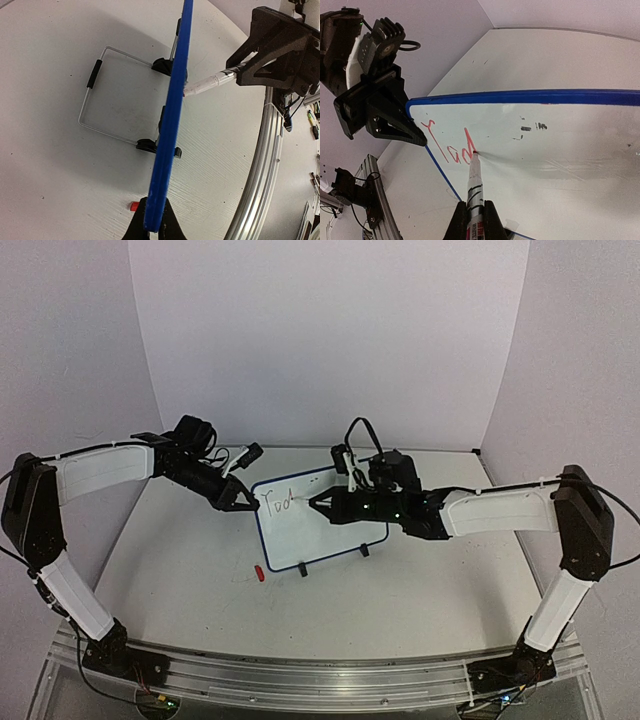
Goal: Write a sentence on the whiteboard
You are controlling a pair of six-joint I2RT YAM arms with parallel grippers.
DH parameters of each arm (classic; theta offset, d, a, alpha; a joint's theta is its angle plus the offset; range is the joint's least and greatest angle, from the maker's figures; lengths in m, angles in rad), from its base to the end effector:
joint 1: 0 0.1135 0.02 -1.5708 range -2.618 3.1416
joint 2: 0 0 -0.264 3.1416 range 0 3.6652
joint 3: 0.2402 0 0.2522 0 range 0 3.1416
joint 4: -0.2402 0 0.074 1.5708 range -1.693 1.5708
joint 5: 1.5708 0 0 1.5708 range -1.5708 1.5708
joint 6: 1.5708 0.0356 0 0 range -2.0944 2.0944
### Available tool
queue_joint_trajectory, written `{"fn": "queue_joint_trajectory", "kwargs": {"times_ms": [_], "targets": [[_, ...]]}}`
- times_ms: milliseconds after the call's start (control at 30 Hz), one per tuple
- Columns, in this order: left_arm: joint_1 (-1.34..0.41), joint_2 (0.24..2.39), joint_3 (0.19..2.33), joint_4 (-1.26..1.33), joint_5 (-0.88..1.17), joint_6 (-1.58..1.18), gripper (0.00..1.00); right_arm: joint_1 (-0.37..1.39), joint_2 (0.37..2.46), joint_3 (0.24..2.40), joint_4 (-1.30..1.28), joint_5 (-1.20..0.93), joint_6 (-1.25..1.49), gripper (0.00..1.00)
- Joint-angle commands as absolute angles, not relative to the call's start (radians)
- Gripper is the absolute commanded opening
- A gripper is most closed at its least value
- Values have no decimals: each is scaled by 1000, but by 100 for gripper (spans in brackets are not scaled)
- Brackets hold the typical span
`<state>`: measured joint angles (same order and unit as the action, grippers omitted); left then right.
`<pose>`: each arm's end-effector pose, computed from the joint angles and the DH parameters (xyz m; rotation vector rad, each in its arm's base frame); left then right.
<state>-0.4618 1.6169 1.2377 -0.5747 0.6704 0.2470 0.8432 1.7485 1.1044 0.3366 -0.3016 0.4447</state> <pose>0.2953 -0.1717 0.2592 1.1044 2.2016 -0.9315 0.2591 0.3069 0.2415 -0.6212 1.9395 1.1350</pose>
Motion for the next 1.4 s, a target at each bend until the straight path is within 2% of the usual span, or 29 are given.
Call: {"fn": "queue_joint_trajectory", "kwargs": {"times_ms": [0,433,1000,1367], "targets": [[-459,1639,1266,-593,591,281,0,837,1753,1090,353,-298,449,0],[-459,1634,1266,-594,591,283,0,837,1754,1088,320,-290,444,0],[-459,1628,1266,-592,589,283,0,837,1634,1056,318,-278,425,0],[-459,1628,1266,-593,591,283,0,828,1677,1085,319,-272,427,0]]}}
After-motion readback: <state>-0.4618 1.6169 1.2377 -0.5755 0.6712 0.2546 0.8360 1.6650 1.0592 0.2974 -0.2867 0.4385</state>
